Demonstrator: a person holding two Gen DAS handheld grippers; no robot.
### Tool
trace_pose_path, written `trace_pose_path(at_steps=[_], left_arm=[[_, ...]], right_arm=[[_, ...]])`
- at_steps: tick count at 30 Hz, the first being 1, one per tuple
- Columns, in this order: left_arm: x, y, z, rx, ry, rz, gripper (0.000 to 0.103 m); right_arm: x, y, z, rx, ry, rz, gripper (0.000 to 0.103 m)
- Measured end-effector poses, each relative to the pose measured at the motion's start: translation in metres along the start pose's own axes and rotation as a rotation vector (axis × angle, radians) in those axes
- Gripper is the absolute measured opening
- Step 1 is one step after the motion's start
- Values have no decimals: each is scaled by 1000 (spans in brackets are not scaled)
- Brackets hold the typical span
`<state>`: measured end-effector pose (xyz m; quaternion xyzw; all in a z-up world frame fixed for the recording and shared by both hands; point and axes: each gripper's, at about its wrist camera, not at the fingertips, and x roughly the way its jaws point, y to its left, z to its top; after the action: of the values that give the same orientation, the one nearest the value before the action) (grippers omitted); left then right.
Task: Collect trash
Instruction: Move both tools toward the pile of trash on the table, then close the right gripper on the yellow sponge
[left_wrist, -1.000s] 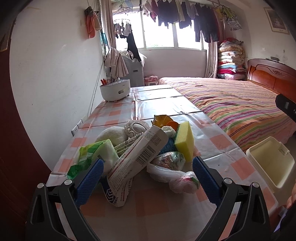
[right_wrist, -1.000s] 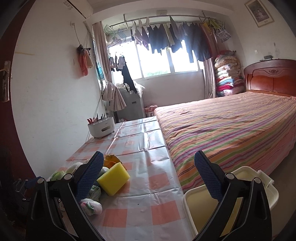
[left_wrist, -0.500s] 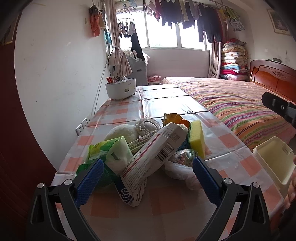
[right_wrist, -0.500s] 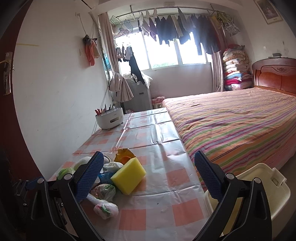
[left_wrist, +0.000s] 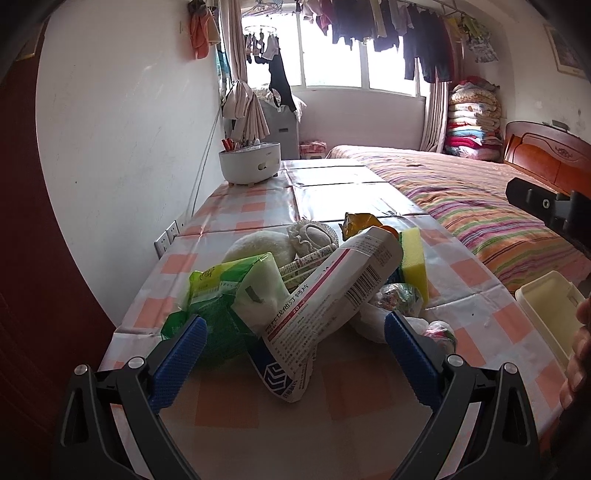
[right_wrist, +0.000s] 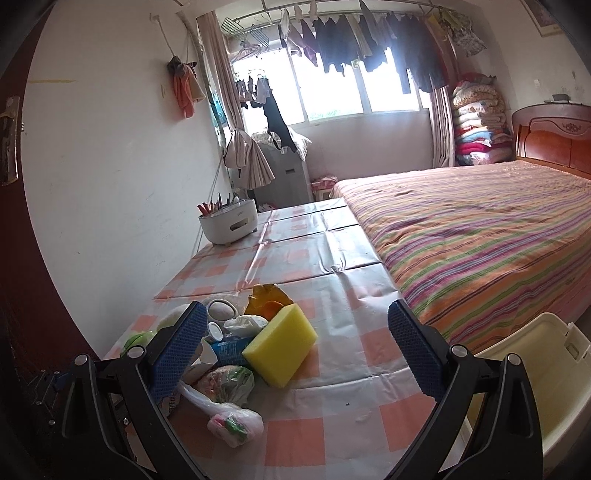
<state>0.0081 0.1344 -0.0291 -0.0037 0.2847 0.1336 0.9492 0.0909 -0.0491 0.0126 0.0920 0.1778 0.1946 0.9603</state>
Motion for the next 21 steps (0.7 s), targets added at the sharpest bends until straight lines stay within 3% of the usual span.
trace_pose_path(at_steps=[12, 21], left_arm=[[9, 12, -7, -27, 31, 6, 94], [16, 16, -10, -35, 43, -8, 94]], right_arm=[[11, 0, -1, 51, 26, 59, 97], [30, -11, -1, 144, 107, 88, 97]])
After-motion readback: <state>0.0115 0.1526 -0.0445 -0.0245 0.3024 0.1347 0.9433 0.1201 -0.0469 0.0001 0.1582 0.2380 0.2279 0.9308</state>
